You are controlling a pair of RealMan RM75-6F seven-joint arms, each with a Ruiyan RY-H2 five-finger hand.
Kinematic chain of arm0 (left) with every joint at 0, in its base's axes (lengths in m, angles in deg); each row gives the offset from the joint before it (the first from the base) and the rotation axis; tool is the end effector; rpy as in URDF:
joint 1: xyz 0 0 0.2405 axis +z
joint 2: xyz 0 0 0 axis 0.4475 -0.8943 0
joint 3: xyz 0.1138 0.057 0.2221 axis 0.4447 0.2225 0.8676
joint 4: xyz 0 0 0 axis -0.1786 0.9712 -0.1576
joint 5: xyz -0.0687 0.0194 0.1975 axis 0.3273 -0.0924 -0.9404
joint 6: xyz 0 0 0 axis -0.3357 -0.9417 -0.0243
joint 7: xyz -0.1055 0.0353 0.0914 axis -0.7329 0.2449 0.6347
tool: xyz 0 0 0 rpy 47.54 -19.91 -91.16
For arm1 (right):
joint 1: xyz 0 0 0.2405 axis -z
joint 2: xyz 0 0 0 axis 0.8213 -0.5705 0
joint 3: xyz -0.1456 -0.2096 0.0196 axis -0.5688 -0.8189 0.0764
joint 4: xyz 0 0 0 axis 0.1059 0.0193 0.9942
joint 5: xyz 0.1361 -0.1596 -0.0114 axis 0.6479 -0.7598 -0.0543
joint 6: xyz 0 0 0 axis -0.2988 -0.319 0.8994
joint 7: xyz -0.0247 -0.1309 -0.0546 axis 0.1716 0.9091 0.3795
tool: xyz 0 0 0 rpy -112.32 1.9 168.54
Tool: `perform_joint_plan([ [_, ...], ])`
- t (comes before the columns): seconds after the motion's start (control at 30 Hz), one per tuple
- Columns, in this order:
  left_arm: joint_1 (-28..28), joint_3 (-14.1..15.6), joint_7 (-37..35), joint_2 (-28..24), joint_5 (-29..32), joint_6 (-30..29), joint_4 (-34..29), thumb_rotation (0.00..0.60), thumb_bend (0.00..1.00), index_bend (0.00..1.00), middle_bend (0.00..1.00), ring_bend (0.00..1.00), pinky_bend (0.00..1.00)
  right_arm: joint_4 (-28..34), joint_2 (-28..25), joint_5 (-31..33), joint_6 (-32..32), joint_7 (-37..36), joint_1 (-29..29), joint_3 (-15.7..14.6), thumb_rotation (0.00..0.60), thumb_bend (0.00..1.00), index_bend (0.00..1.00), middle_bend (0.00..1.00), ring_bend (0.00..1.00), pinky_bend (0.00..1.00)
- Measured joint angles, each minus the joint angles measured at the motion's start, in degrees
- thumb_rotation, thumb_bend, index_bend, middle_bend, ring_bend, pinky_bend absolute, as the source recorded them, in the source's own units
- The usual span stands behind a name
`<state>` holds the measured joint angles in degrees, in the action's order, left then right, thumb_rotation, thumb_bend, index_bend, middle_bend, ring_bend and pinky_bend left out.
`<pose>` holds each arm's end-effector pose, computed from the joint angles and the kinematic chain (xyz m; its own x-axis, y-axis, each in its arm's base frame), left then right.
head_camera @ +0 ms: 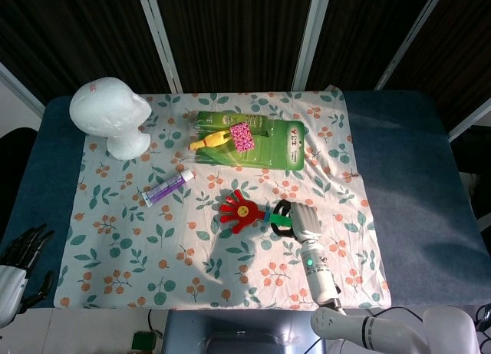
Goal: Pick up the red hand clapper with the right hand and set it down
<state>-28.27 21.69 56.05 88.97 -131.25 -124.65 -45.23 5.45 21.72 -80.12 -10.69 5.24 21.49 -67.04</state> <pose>-0.2970 0.1391 0.1790 0.3869 -0.0053 0.9221 0.9047 -0.1911 -0.3807 -0.1541 -0.3126 -0.0762 -0.0663 -0.2943 0.9534 -0.9952 0.0879 -0.0421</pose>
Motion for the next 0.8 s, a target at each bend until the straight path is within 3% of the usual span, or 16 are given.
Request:
perform_joint_plan([
  [0.23,-0.03,-0.09,0.1,0.05,0.21,0.15,0.0,0.6,0.52,0.0,0.0,0.0,0.16,1.51,-0.97,5.29,4.55,-7.99,1.13,3.73,0.6,0.51,0.87,0.84,0.78,0.81],
  [0.43,-0.12,-0.17,0.31,0.09,0.4,0.4,-0.08,0.6,0.52,0.0,0.0,0.0,0.16,2.02,-1.77,3.58,6.55,-14.51,2.07,4.79,0.6,0.51,0.86,0.84,0.78,0.81],
  [0.67,-0.17,-0.18,0.58,0.15,0.47,0.59,-0.17,0.6,0.52,0.0,0.0,0.0,0.16,4.2,-3.18,-10.5,5.71,-29.06,4.22,4.16,0.6,0.51,0.84,0.84,0.78,0.81],
  [0.8,-0.13,-0.17,0.64,0.13,0.42,0.51,-0.22,0.6,0.52,0.0,0.0,0.0,0.16,3.3,-3.27,-24.72,0.1,-43.16,5.84,3.1,0.6,0.51,0.83,0.84,0.79,0.81],
])
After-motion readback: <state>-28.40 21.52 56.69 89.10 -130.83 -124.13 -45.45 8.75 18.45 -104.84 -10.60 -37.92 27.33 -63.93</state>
